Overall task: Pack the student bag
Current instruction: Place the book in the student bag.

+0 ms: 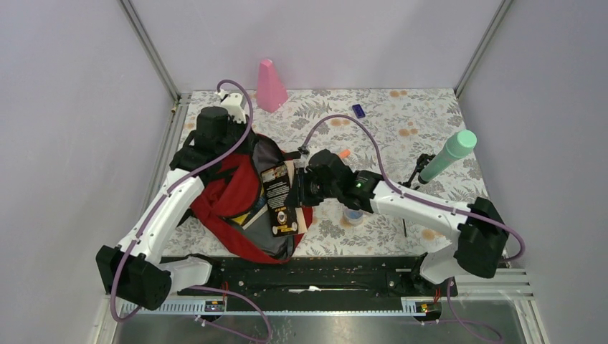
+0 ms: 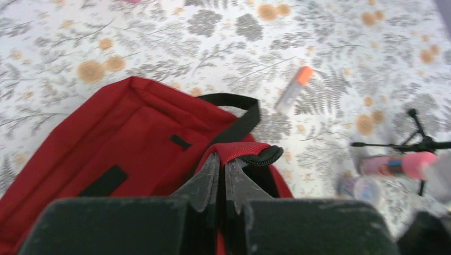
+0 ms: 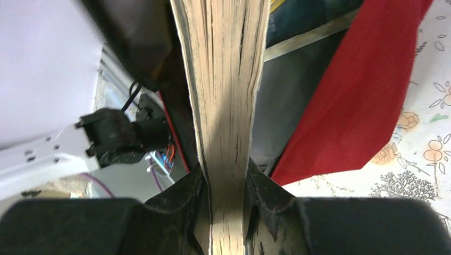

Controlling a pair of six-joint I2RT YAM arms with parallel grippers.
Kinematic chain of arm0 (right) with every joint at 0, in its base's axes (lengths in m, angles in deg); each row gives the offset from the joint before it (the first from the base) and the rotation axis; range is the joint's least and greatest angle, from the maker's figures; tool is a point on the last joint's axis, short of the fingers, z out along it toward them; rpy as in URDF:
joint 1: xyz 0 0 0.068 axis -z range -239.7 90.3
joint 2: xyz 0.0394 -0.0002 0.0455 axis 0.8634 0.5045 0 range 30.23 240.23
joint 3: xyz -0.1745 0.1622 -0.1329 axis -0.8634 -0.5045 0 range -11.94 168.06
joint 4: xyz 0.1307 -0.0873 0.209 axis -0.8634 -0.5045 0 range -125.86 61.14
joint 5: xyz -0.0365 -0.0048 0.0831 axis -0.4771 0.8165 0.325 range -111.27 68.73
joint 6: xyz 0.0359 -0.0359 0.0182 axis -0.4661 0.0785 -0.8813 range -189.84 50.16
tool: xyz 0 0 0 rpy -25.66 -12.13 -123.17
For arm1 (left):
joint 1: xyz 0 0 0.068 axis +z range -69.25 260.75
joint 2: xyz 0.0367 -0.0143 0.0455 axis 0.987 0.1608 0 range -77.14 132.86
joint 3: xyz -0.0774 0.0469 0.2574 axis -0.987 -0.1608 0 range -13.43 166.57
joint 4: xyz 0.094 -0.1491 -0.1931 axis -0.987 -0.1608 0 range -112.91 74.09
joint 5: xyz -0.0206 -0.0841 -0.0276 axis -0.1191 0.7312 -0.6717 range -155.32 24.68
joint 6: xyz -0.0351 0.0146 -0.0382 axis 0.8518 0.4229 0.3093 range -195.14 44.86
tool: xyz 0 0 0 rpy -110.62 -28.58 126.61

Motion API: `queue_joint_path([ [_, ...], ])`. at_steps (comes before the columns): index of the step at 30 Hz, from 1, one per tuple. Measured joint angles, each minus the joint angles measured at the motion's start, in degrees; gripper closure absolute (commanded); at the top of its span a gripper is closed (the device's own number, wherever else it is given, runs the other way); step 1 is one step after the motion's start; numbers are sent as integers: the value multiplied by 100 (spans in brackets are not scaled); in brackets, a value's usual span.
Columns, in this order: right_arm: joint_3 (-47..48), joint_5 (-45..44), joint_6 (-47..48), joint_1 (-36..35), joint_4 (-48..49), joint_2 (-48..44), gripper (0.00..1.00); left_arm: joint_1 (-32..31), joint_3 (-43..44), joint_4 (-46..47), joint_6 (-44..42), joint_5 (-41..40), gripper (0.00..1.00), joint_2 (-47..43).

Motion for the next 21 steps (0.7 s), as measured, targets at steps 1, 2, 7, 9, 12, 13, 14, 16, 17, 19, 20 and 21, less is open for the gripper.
queue_joint_path([
  [1, -7, -83, -68, -4, 63, 105, 100, 0, -35, 59, 20, 160, 100, -42],
  [2, -20, -177, -131, -4, 125, 192, 100, 0, -61, 120, 39, 297, 100, -83],
  [7, -74, -553, -448, 2, 461, 487, 100, 0, -195, 424, 81, 997, 100, -339],
  [9, -74, -706, -564, 2, 660, 527, 100, 0, -267, 516, 81, 1276, 100, -411],
  [12, -74, -929, -715, 2, 949, 529, 100, 0, -286, 612, 85, 1622, 100, -417],
  [13, -79, -977, -758, 2, 1034, 529, 100, 0, -291, 643, 92, 1714, 100, -417],
  [14, -87, -1062, -839, 2, 1158, 529, 100, 0, -295, 678, 96, 1810, 100, -417],
  [16, -92, -1158, -951, 2, 1303, 542, 100, 0, -319, 765, 111, 1967, 100, -417],
  [17, -92, -1211, -1023, 2, 1384, 566, 100, 0, -330, 800, 133, 2052, 100, -417],
  [19, -92, -1268, -1147, 2, 1569, 660, 100, 0, -369, 905, 197, 2221, 100, -415],
  [20, -92, -1283, -1228, 2, 1700, 737, 100, 0, -391, 953, 225, 2273, 100, -413],
  [21, -92, -1292, -1292, 2, 1816, 817, 100, -2, -400, 970, 245, 2330, 100, -411],
])
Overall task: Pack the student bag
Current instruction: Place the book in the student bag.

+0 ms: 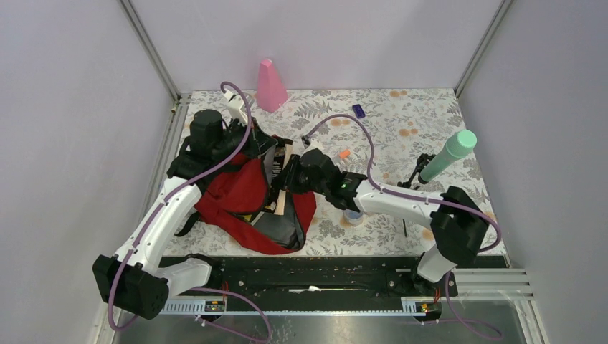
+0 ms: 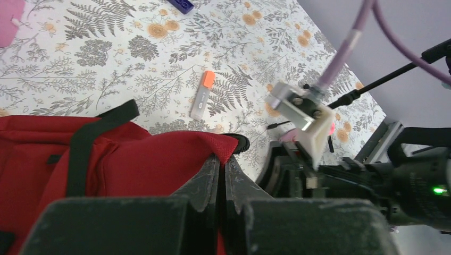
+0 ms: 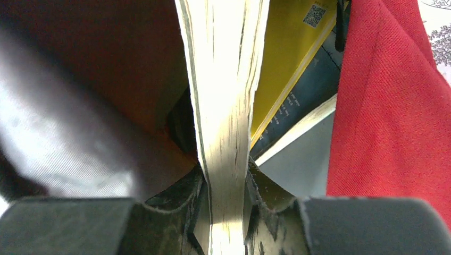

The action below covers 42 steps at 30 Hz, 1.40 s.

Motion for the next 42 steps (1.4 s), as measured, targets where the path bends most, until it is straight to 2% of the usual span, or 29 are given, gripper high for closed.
queue_joint_path([
  [12, 199, -472, -50, -111, 846, 986, 100, -175, -2, 7, -2, 157, 100, 13],
  [20, 501, -1034, 201, -393, 1174, 1473, 96, -269, -2, -7, -26, 153, 100, 11],
  [23, 861, -1261, 365, -501, 1158, 1784, 89, -295, -2, -28, -105, 101, 100, -17],
  [25, 992, -1344, 413, -529, 1167, 1915, 79, -295, -2, -52, -155, 39, 100, -66],
  [27, 1036, -1401, 457, -542, 1209, 1978, 65, -295, -2, -55, -173, 7, 100, -107],
  [30, 1014, -1469, 590, -553, 1241, 1980, 36, -299, -2, -57, -177, 4, 100, -114],
  [32, 881, -1580, 831, -553, 1279, 1978, 25, -304, -2, -103, -203, 0, 100, -114],
  [35, 656, -1624, 1228, -555, 1263, 1978, 19, -328, -2, -212, -323, -44, 100, -114],
  [42, 474, -1659, 1808, -557, 1414, 1947, 18, -367, -2, -260, -544, -225, 100, -151],
])
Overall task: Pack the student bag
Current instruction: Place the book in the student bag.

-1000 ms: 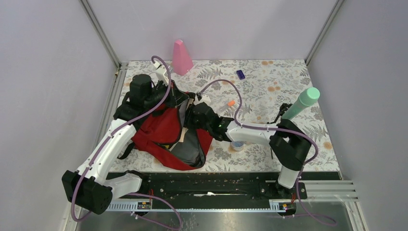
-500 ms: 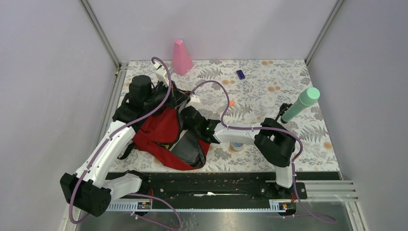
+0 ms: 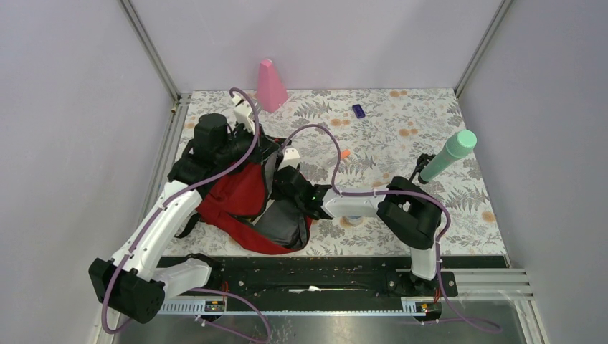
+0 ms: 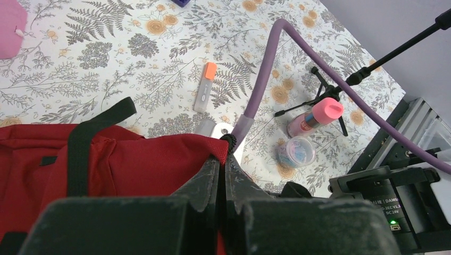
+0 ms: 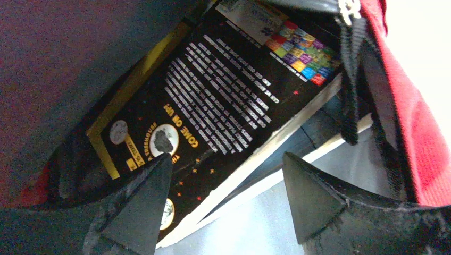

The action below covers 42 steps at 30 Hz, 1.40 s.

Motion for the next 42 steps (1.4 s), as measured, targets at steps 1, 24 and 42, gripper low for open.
queue_joint_path([
  [1, -48, -4, 50, -2, 22, -22, 18, 0, 0, -9, -15, -11, 100, 0],
  [24, -1440, -389, 1322, -411, 678, -1908, 17, 44, 9, -435, 120, -546, 1, -363],
  [42, -2472, -503, 1491, -793, 7, -3257, 20, 977, -1355, -1591, 1469, -2059, 1, -2179],
])
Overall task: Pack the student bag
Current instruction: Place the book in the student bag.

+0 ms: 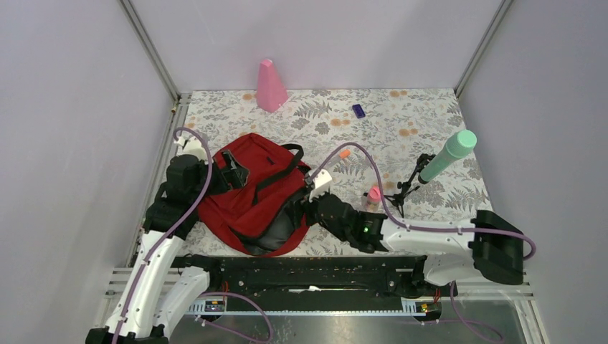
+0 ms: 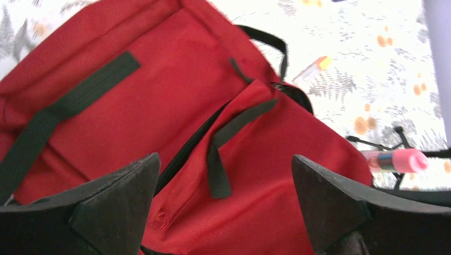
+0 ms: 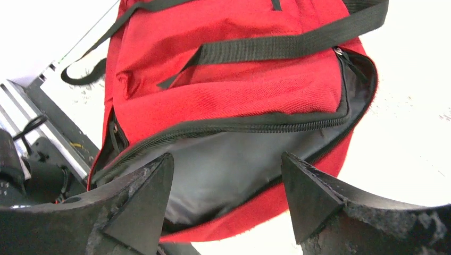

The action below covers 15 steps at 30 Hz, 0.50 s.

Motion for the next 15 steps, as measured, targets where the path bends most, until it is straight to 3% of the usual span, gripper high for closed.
queue_joint_path([
  [6, -280, -393, 57, -420, -452, -905, 20, 407, -798, -17, 632, -492, 1, -48],
  [12, -280, -658, -92, -487, -636, -1211, 1, 627, -1366, -48, 1134, -876, 1, -98],
  [15, -229, -863, -398, -472, -973, -1003, 0, 686, -1565, 13, 1309, -977, 1, -199],
])
